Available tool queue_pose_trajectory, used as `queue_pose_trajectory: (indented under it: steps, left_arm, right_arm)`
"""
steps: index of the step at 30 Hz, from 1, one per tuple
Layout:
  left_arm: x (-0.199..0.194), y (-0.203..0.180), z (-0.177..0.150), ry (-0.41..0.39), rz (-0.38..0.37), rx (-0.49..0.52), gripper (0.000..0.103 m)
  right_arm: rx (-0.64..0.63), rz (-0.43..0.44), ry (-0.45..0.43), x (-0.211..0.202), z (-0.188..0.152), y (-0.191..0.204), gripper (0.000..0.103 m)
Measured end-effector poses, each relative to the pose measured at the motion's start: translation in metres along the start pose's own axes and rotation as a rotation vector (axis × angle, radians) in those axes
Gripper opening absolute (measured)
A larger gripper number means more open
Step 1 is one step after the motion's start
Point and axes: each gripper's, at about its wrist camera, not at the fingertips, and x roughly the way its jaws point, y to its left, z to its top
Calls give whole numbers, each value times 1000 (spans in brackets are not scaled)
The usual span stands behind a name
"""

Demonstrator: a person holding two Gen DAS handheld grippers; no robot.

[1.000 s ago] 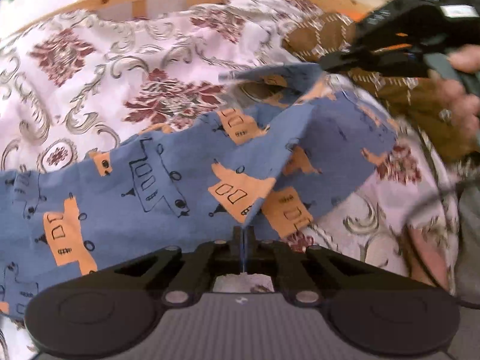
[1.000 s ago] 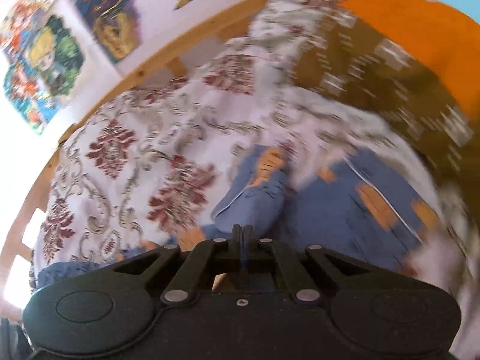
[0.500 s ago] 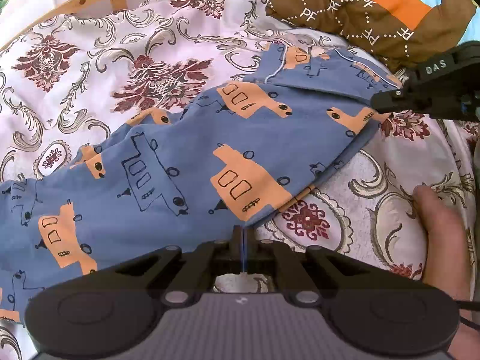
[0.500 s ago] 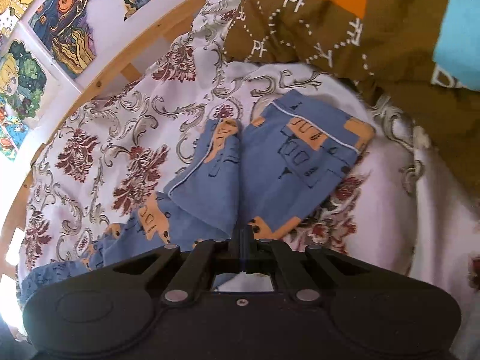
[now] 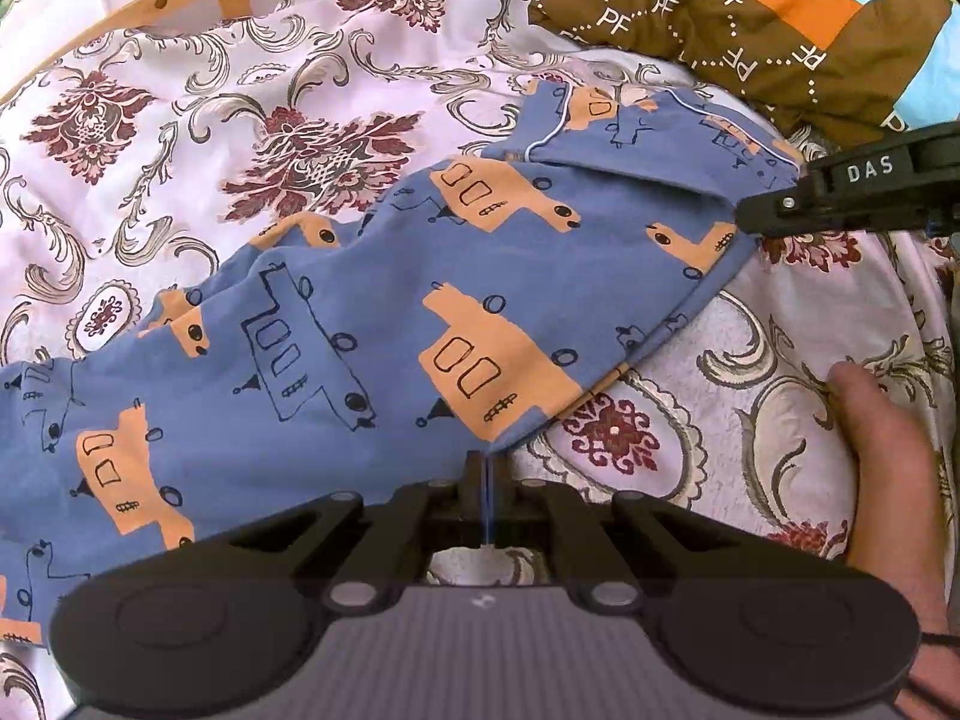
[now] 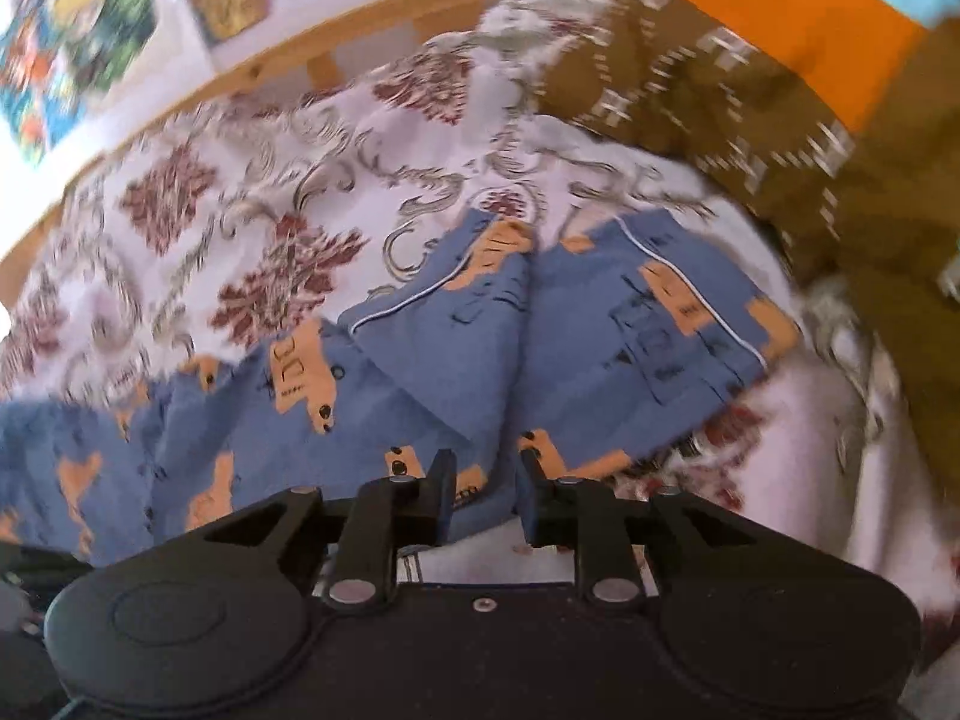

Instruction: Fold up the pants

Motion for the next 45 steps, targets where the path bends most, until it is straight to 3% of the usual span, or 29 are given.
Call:
queue_pose_trajectory:
  steps: [2, 5, 12, 17, 22, 23, 25, 27, 28, 29, 30, 31, 32, 33, 37, 41, 45]
  left_arm:
    - [0, 0, 0, -1, -1, 0, 0]
    - [0, 0, 0, 1, -2, -2, 0]
    - [0, 1, 0, 0, -3, -5, 0]
    - [-3, 1, 0, 0, -4, -3, 0]
    - [0, 3, 0, 14, -11, -5, 0]
    - [0, 3, 0, 15, -13, -8, 0]
    - [0, 4, 0, 15, -19, -13, 0]
    - [0, 7, 0, 15, -28, -25, 1]
    - [-1, 9, 0, 15, -31, -38, 6]
    - [-3, 10, 1, 10, -31, -50, 11]
    - [-6, 12, 1, 8, -36, -63, 31]
    - [-10, 14, 1, 1, -41, -79, 62]
    - [-16, 17, 1, -15, -48, -97, 75]
    - [-22, 19, 2, -28, -55, -110, 89]
    - [-41, 30, 15, -11, -127, -111, 103]
    - [-40, 46, 50, -3, -152, -102, 103]
    - [-12, 61, 107, -59, -181, -98, 103]
  right_arm:
    - [-24, -24, 14, 10, 2, 2, 23]
    - [-16, -34, 16, 16, 3, 0, 2]
    - [31, -19, -30, -6, -3, -6, 0]
    - [55, -25, -4, -4, -9, -9, 0]
    - [15, -32, -23, -6, -11, -4, 0]
    - [23, -24, -25, -6, -11, -4, 3]
    - [59, -17, -16, -7, -10, -10, 22]
    - [78, -2, -30, -15, -9, -15, 49]
    - [86, 2, -38, -19, -8, -18, 57]
    - [95, 3, -44, -24, -6, -21, 73]
    - [100, 1, -53, -29, -5, -23, 86]
    - [99, -7, -60, -32, -4, -24, 92]
    - [92, -17, -71, -36, -4, -25, 102]
    - [86, -24, -82, -37, -4, -26, 102]
    - [32, -60, -91, -31, -4, -21, 102]
    - [-103, -100, -126, -24, -5, -3, 102]
    - [-319, -192, -222, -11, -7, 25, 102]
